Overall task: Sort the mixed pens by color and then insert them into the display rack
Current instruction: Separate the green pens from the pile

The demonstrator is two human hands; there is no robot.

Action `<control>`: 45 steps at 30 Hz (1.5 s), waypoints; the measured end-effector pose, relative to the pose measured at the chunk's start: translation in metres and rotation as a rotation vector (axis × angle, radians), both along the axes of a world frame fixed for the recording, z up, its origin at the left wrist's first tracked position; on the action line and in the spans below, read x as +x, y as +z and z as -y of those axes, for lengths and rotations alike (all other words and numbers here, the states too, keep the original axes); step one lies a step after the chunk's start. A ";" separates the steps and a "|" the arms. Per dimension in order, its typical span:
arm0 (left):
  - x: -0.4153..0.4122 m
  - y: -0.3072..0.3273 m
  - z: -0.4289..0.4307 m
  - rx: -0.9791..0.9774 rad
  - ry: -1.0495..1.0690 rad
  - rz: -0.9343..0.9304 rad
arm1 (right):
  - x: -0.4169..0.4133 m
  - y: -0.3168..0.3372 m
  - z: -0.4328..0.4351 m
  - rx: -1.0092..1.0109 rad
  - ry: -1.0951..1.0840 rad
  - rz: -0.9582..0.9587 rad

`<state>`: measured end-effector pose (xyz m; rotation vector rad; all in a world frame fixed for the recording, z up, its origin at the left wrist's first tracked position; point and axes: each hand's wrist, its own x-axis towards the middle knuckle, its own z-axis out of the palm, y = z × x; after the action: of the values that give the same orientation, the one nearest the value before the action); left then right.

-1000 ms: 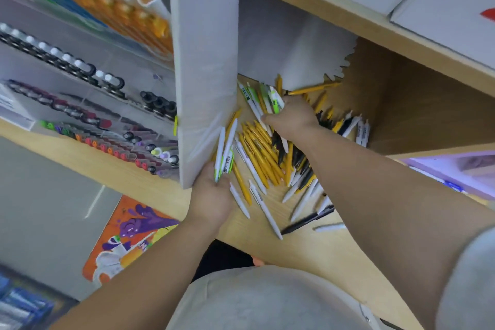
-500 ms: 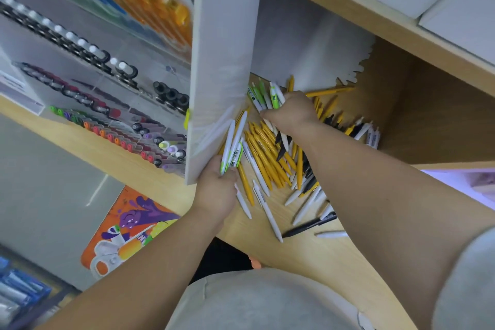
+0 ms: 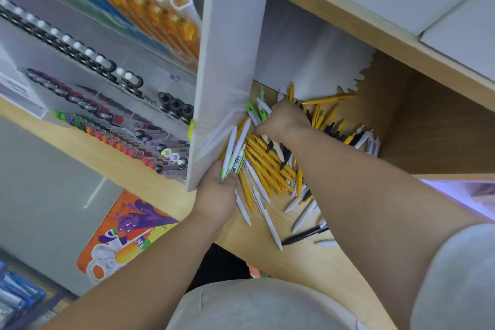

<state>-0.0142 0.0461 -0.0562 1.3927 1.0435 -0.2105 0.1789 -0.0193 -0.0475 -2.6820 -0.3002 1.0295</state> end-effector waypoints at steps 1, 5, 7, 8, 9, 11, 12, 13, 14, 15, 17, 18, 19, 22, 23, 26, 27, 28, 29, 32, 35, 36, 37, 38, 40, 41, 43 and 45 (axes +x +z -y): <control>0.000 0.001 0.000 0.000 -0.001 -0.005 | 0.001 0.002 0.000 -0.002 0.003 -0.010; 0.001 0.005 0.000 -0.003 -0.003 -0.007 | 0.003 0.004 0.006 0.061 -0.070 -0.073; 0.001 0.006 0.001 -0.011 -0.003 0.002 | 0.004 0.006 0.015 0.134 -0.159 -0.090; 0.002 0.007 0.002 -0.016 -0.005 0.009 | 0.004 0.007 0.020 0.175 -0.203 -0.093; 0.002 0.008 0.002 -0.020 -0.008 0.014 | 0.004 0.008 0.026 0.220 -0.248 -0.099; 0.004 0.011 0.005 -0.024 -0.025 0.022 | 0.000 0.012 0.040 0.317 -0.339 -0.111; 0.005 0.012 0.006 -0.031 -0.033 0.027 | -0.003 0.015 0.047 0.369 -0.378 -0.122; 0.006 0.015 0.008 -0.043 -0.040 0.031 | -0.006 0.018 0.054 0.414 -0.406 -0.138; 0.007 0.017 0.010 -0.056 -0.047 0.036 | -0.010 0.021 0.061 0.454 -0.424 -0.153; 0.007 0.019 0.012 -0.068 -0.059 0.041 | -0.015 0.027 0.068 0.489 -0.435 -0.166; 0.009 0.022 0.017 -0.080 -0.095 0.049 | -0.027 0.040 0.082 0.528 -0.462 -0.183; 0.009 0.023 0.019 -0.077 -0.118 0.048 | -0.033 0.046 0.090 0.530 -0.481 -0.182; 0.010 0.025 0.022 -0.067 -0.143 0.049 | -0.041 0.052 0.099 0.527 -0.498 -0.182; 0.014 0.031 0.034 -0.067 -0.216 0.071 | -0.064 0.065 0.131 0.507 -0.554 -0.194; 0.015 0.034 0.040 -0.079 -0.248 0.084 | -0.073 0.069 0.144 0.497 -0.585 -0.194; 0.015 0.036 0.061 -0.098 -0.392 0.108 | -0.105 0.077 0.186 0.472 -0.691 -0.162; 0.015 0.036 0.069 -0.103 -0.441 0.110 | -0.117 0.079 0.201 0.447 -0.728 -0.143; 0.015 0.037 0.079 -0.114 -0.483 0.105 | -0.130 0.078 0.217 0.423 -0.767 -0.125; 0.016 0.039 0.089 -0.131 -0.521 0.101 | -0.143 0.077 0.233 0.402 -0.809 -0.110; 0.014 0.040 0.123 -0.166 -0.611 0.083 | -0.180 0.070 0.281 0.335 -0.934 -0.101; 0.008 0.036 0.153 -0.151 -0.708 0.054 | -0.211 0.063 0.320 0.277 -1.026 -0.121; 0.005 0.034 0.162 -0.132 -0.742 0.048 | -0.219 0.059 0.330 0.264 -1.055 -0.127; 0.002 0.031 0.170 -0.116 -0.763 0.039 | -0.225 0.053 0.340 0.259 -1.084 -0.134; -0.001 0.029 0.178 -0.098 -0.784 0.024 | -0.231 0.047 0.348 0.253 -1.101 -0.145; -0.008 0.023 0.193 -0.054 -0.811 -0.016 | -0.237 0.035 0.361 0.227 -1.108 -0.171; -0.013 0.021 0.201 -0.037 -0.812 -0.039 | -0.239 0.028 0.366 0.235 -1.099 -0.182; -0.025 0.018 0.217 -0.028 -0.798 -0.076 | -0.240 0.017 0.373 0.243 -1.055 -0.201; -0.036 0.016 0.233 -0.017 -0.769 -0.091 | -0.239 0.008 0.378 0.245 -0.994 -0.194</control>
<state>-0.0504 -0.1870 -0.0403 1.7274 0.5282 -0.8455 -0.0603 -0.3972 -0.0396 -2.0289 0.8072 0.8117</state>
